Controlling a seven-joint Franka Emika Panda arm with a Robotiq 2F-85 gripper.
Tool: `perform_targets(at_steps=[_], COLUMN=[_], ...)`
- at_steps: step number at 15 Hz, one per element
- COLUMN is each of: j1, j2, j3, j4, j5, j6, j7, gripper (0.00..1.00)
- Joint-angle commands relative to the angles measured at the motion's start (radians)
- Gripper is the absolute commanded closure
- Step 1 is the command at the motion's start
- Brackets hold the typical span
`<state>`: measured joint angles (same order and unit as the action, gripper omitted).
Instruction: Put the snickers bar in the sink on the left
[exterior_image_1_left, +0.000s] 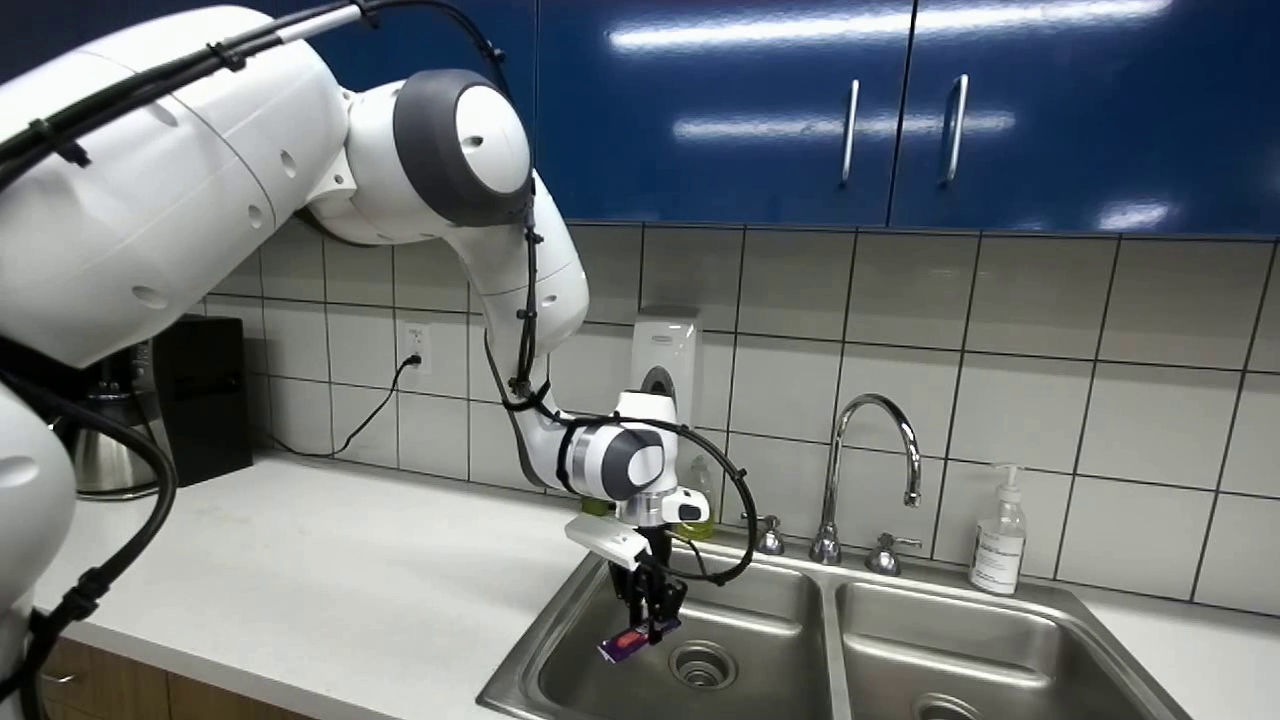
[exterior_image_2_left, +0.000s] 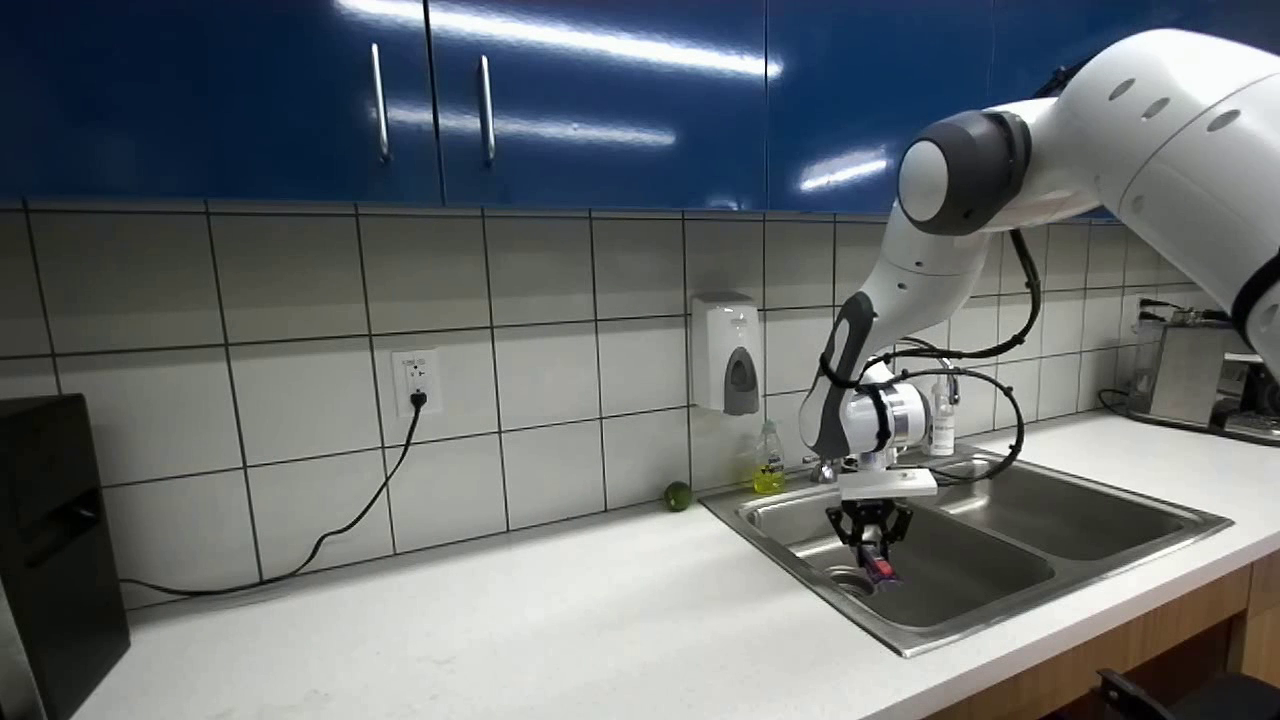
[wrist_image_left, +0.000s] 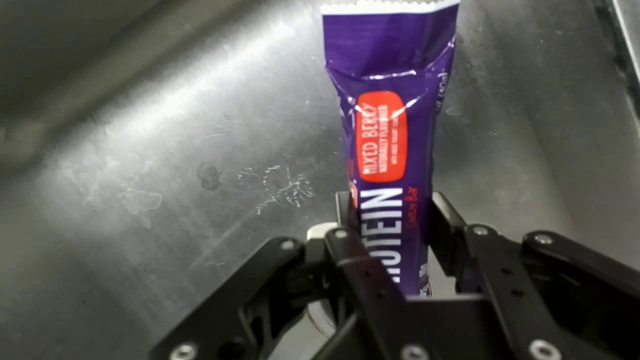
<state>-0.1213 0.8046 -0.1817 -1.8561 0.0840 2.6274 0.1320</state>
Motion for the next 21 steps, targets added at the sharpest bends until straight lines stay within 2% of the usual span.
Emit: perform_targets(at_steps=[1,12,20,21], j1=[-0.017,-0.005,-0.001,-0.003], j2=[0.089,0.256,0.318,0.321], j3=[0.011,0.009,0.013,0.014], j4=[0.086,0.21,0.271,0.276], j5=[-0.01,-0.009,-0.008,-0.007], j6=[0.015,0.042,0.033,0.03], j7=[-0.001,0.01,0.009,0.009], gripper=[0.86,0.86,0.86,0.36])
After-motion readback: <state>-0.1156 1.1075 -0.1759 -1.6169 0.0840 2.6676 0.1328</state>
